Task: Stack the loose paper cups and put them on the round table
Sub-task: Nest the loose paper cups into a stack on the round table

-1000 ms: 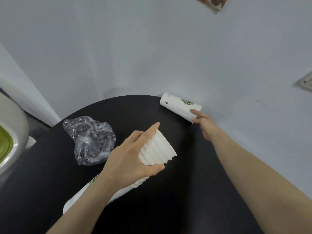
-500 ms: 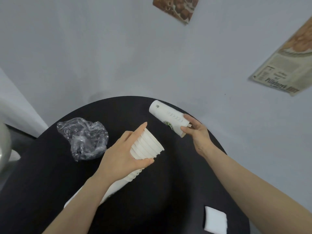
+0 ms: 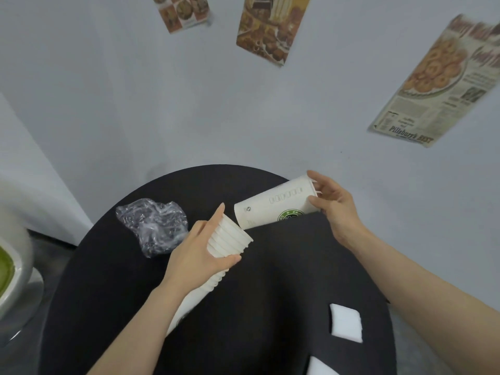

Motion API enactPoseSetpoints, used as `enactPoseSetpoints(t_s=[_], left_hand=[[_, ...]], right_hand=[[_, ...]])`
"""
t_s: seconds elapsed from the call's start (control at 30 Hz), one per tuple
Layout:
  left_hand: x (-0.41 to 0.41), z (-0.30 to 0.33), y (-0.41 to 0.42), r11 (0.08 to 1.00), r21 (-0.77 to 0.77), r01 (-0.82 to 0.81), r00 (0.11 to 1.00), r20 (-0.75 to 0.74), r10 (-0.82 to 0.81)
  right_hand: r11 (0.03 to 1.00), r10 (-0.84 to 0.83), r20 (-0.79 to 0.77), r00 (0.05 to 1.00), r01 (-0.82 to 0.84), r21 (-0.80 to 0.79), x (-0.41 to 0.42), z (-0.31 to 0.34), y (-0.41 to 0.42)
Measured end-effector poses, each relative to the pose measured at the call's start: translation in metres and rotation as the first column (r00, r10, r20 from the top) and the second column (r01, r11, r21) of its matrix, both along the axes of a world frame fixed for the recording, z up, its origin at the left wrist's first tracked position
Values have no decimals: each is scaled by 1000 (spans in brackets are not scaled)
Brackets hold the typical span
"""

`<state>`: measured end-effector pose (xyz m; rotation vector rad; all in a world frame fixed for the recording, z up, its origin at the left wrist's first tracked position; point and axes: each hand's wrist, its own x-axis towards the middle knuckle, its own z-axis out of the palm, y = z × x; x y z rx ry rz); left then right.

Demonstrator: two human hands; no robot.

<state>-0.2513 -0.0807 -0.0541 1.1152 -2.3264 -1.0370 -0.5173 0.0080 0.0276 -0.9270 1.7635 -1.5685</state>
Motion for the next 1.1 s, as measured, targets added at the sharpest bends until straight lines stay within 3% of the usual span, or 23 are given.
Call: enactPoseSetpoints(t_s=[0.33,0.7,0.8,0.87,0.93,1.03,1.1], left_hand=[[20,6,8,999,25,35,999,1,-35],[31,22,23,993,-6,119,991,-59,-119],[36,23,25,994,5,109,991,-79,-108],[39,23,25,994,12,106,990,-96,-104],[40,24,25,993,27,114,987,-120,-110],[40,24,25,985,87,146,973,-190,-128],[39,26,26,974,138,178,956,-258,-138]], right_hand=[[995,90,-37,995,-91,-42,28,33,6],[950,309,-8,951,-308,56,91,24,19],[965,260,20,965,-261,41,108,12,32],[990,113,95,989,-120,74,120,-2,42],[982,32,262,964,-79,170,135,-20,52],[946,121,509,852,-254,201,161,-42,61],[945,174,562,809,-298,136,176,-46,59]])
